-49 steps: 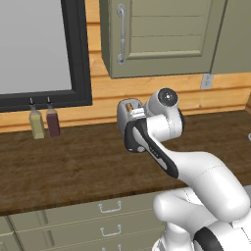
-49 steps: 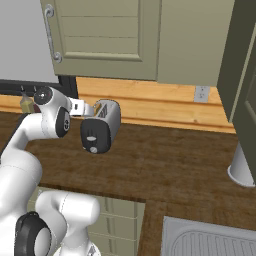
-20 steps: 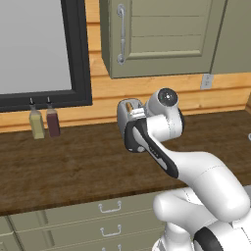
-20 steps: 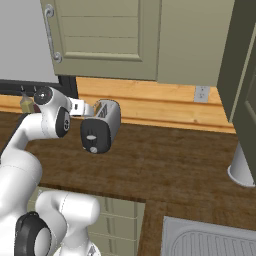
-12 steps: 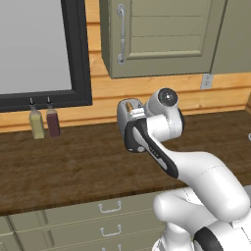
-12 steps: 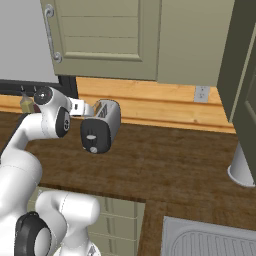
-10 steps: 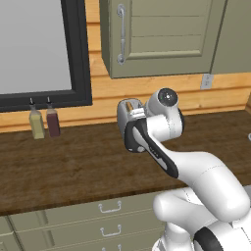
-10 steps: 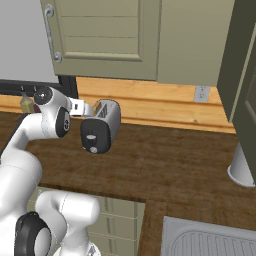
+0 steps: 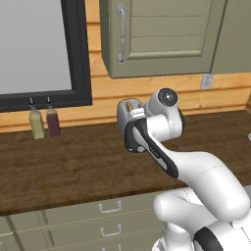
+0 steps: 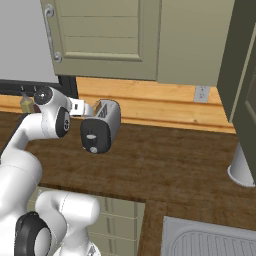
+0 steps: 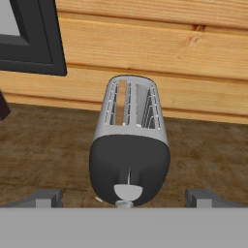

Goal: Start the toaster. Once the lever pops up, take the bread to the plate on the dining counter.

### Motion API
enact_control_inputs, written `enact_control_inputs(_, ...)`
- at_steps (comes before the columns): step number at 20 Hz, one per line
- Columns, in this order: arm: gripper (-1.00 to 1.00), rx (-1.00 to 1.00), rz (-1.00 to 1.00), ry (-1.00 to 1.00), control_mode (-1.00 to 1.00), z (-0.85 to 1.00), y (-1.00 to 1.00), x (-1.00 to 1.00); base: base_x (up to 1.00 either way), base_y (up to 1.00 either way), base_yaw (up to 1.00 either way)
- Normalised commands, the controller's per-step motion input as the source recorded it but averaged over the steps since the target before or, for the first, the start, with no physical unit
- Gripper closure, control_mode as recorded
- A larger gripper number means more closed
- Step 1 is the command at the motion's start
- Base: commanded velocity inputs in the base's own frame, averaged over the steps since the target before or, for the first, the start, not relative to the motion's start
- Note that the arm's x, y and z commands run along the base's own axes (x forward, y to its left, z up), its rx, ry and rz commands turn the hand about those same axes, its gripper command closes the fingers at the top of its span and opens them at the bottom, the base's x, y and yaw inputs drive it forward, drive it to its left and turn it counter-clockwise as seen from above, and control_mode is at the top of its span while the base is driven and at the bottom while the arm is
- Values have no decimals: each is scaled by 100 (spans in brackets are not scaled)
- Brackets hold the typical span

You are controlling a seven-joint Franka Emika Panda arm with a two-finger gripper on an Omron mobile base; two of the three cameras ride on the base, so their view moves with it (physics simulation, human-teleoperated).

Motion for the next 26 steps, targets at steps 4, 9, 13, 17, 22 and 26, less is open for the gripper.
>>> enact_control_inputs(4, -100, 0, 0, 0, -100, 0, 0, 0, 0, 0, 0)
enact_control_inputs(9, -100, 0, 0, 0, -100, 0, 0, 0, 0, 0, 0)
enact_control_inputs(13, -100, 0, 0, 0, -100, 0, 0, 0, 0, 0, 0)
enact_control_inputs(17, -100, 0, 0, 0, -100, 0, 0, 0, 0, 0, 0)
enact_control_inputs(22, -100, 0, 0, 0, -100, 0, 0, 0, 0, 0, 0)
enact_control_inputs(26, -100, 0, 0, 0, -100, 0, 0, 0, 0, 0, 0)
